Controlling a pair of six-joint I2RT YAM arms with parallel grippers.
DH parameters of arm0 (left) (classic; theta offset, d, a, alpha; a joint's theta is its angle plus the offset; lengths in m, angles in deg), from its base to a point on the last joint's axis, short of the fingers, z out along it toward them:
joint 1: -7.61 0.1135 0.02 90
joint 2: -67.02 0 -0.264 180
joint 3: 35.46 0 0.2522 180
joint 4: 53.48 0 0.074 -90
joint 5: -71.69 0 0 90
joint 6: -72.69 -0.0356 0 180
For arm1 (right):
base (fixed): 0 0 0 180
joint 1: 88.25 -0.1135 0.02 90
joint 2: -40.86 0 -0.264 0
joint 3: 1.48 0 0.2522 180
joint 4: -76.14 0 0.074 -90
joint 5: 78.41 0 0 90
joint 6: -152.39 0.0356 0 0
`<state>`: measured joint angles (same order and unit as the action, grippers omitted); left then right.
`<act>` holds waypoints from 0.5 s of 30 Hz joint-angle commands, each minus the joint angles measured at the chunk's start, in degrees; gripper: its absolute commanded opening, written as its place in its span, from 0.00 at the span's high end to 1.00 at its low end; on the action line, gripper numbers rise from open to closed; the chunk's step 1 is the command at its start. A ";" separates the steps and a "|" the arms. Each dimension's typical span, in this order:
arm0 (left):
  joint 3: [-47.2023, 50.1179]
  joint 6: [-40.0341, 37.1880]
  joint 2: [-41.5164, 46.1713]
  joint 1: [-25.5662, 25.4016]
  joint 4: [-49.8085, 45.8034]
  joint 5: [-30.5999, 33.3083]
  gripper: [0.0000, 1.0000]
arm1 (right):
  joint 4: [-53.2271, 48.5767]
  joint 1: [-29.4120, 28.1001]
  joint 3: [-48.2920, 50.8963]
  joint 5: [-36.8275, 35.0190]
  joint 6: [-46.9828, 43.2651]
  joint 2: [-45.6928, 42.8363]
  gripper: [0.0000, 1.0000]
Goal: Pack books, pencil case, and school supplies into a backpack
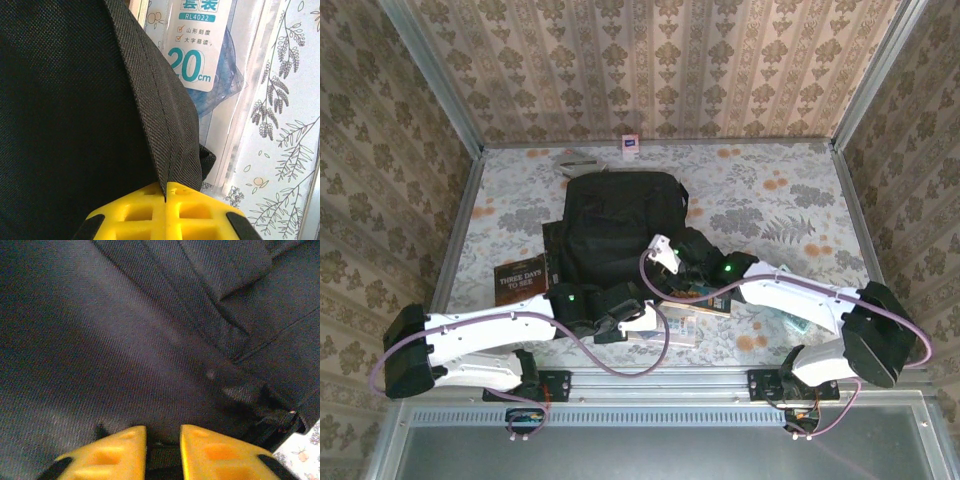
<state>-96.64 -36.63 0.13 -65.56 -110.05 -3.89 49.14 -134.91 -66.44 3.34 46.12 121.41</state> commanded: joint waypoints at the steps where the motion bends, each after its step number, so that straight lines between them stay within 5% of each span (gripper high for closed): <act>1: 0.34 0.59 0.32 -0.62 0.39 0.41 1.00 | 0.92 -0.17 -2.81 -3.60 -0.96 2.05 0.96; 15: 0.59 0.68 1.70 -0.23 1.65 4.08 1.00 | -7.16 -0.15 -2.24 6.13 2.48 -7.49 1.00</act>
<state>-96.44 -36.63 0.80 -65.60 -110.03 -2.21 45.21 -134.91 -68.89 5.20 46.84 115.73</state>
